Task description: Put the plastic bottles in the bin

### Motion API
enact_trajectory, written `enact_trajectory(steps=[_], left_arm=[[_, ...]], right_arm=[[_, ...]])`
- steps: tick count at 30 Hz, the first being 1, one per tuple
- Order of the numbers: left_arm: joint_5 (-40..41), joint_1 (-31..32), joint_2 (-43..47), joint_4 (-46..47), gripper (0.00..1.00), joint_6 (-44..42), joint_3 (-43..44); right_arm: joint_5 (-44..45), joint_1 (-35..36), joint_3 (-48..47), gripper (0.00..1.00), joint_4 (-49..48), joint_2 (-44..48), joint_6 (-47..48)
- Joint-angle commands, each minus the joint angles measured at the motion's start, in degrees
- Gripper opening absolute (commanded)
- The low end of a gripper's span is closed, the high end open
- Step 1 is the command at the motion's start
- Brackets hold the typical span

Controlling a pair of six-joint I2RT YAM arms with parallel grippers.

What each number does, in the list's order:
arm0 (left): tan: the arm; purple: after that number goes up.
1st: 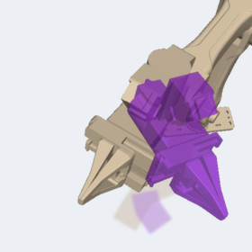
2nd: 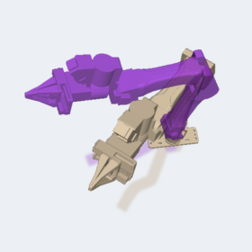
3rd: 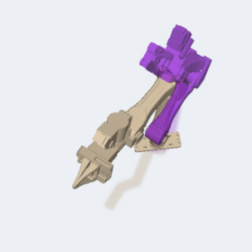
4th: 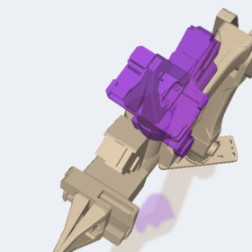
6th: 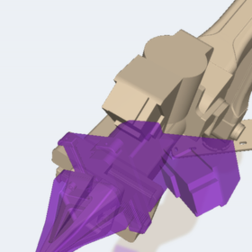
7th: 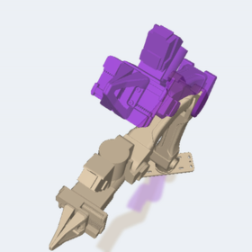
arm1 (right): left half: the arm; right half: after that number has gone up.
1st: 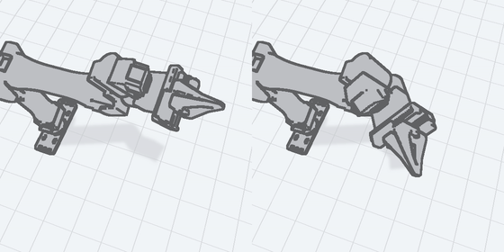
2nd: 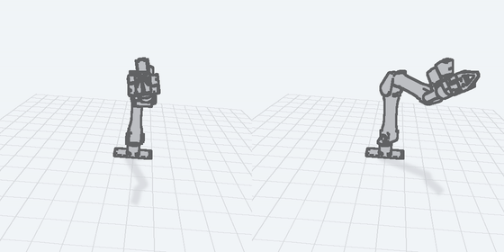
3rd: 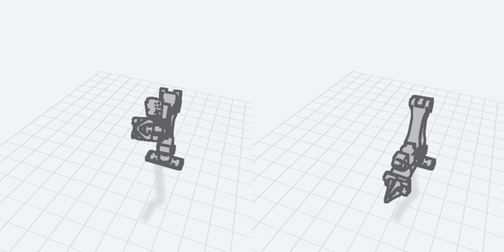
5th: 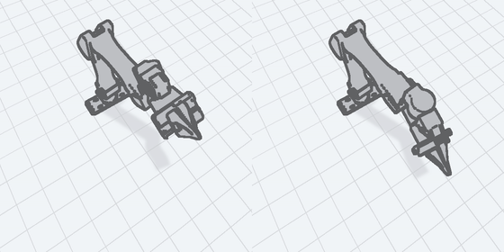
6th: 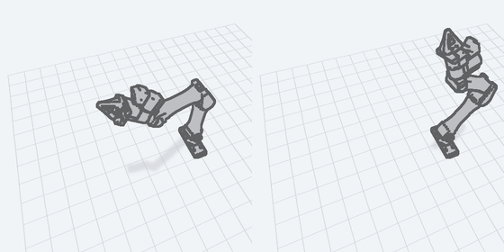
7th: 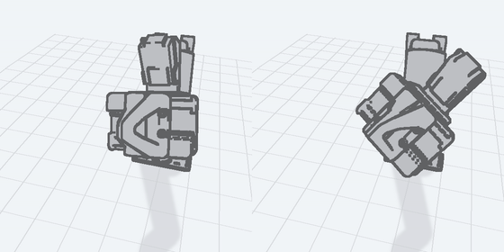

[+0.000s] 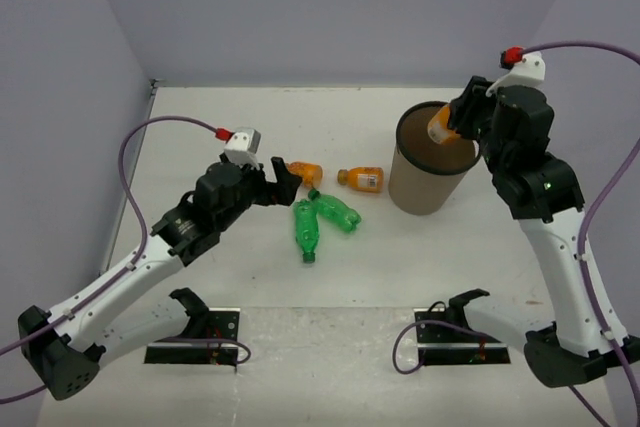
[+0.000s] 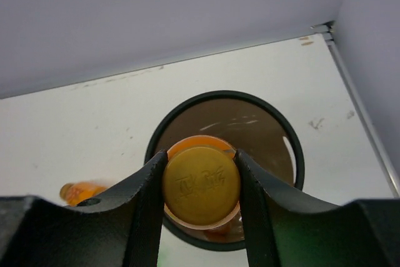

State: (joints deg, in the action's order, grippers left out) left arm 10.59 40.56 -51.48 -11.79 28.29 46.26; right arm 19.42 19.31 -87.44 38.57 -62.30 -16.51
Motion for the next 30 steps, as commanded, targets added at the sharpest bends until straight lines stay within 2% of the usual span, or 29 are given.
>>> enact_trajectory(steps=[1,2,3,4,6,10,15,18,20,22,25,30], left_arm=[[10.8,0.0,-5.3,-11.2,1.00,12.3,7.1],[12.0,0.0,-6.9,-13.3,1.00,15.2,8.8],[13.2,0.0,-9.7,-15.2,1.00,17.7,10.4],[13.7,0.0,-11.3,-16.8,1.00,23.2,13.8],[14.0,0.0,-15.8,-23.1,1.00,31.0,17.6],[15.3,0.0,-21.9,-31.1,1.00,40.3,26.3],[18.3,0.0,-27.5,-33.0,1.00,55.2,27.5],[17.5,0.0,-34.4,-33.7,1.00,57.3,32.8],[17.8,0.0,-41.2,-39.4,1.00,59.3,39.7],[17.5,-0.3,-45.0,-42.1,1.00,62.5,42.6],[16.7,-1.3,-51.2,-41.3,0.99,65.6,44.4],[12.6,-3.7,-55.2,-39.1,0.96,66.5,44.5]], right_arm=[[10.0,-1.5,-0.5,0.20,-1.0,-3.8,2.1],[10.2,-1.6,-0.4,0.58,-1.5,-4.4,2.1],[11.9,-1.6,-0.6,0.91,-1.6,-5.6,1.8],[12.4,-1.6,-0.9,0.99,-1.5,-6.2,1.5],[12.7,-1.6,-1.5,0.99,-0.3,-6.6,1.0],[10.7,-1.6,0.0,0.99,-0.9,-3.7,-0.2],[4.5,-1.6,3.0,0.99,-0.9,1.1,-1.7],[2.0,-1.6,4.6,0.99,-0.4,2.9,-1.7],[0.2,-1.6,5.8,0.99,-0.2,4.0,-1.5],[-1.2,-1.6,6.7,0.99,-0.4,5.0,-1.5],[-3.9,-1.4,8.8,0.99,-0.9,7.4,-1.3],[-6.0,-0.9,10.5,0.99,-1.7,10.2,-0.7]])
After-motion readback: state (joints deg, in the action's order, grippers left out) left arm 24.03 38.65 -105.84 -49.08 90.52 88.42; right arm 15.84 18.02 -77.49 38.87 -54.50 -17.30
